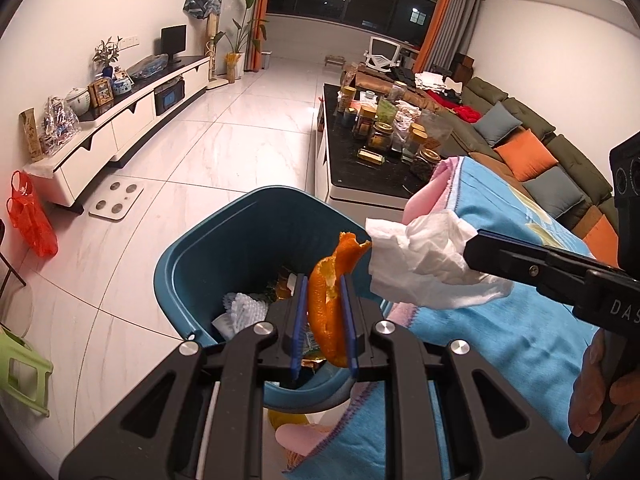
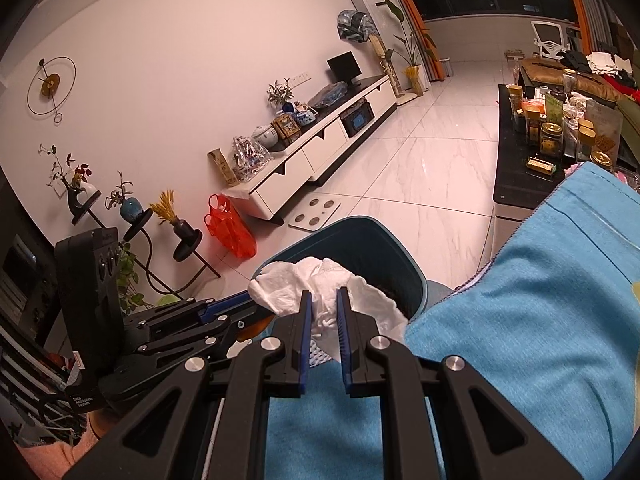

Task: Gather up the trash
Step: 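Lower both tools into the bin and open them to release the trash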

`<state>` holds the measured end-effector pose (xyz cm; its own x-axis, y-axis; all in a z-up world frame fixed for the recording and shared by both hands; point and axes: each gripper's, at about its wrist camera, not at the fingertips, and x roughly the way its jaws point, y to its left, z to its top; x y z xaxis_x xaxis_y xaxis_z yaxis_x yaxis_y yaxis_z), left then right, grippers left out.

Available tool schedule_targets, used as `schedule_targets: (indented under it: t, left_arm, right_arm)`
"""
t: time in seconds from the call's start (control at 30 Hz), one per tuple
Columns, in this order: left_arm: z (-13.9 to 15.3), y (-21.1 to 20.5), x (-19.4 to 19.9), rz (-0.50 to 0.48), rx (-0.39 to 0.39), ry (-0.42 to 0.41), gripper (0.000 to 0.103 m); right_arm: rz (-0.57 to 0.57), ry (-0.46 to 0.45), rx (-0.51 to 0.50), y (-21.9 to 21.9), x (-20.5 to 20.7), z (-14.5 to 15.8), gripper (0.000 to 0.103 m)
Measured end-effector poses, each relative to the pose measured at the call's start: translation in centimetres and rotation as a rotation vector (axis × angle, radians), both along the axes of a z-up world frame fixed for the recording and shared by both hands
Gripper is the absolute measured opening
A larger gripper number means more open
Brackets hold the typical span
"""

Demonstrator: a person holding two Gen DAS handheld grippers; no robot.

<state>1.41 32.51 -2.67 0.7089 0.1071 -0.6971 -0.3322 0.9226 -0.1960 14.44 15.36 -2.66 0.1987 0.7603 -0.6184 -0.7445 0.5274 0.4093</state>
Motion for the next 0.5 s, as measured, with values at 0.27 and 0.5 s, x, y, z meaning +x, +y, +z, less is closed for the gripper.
schedule_targets:
  t: [0.27, 0.5]
  left_arm:
    - [-1.0, 0.3, 1.5, 0.019, -0.009, 0.019, 0.017]
    - [-2.2, 0.8, 2.6, 0.035, -0.023, 0.04, 0.017]
  right_arm:
    - [0.004, 0.011, -0.027, 2.0, 0.7, -0.7, 0.011]
    - [0.008, 0.021, -0.054, 3.1, 0.8, -1.7, 0.011]
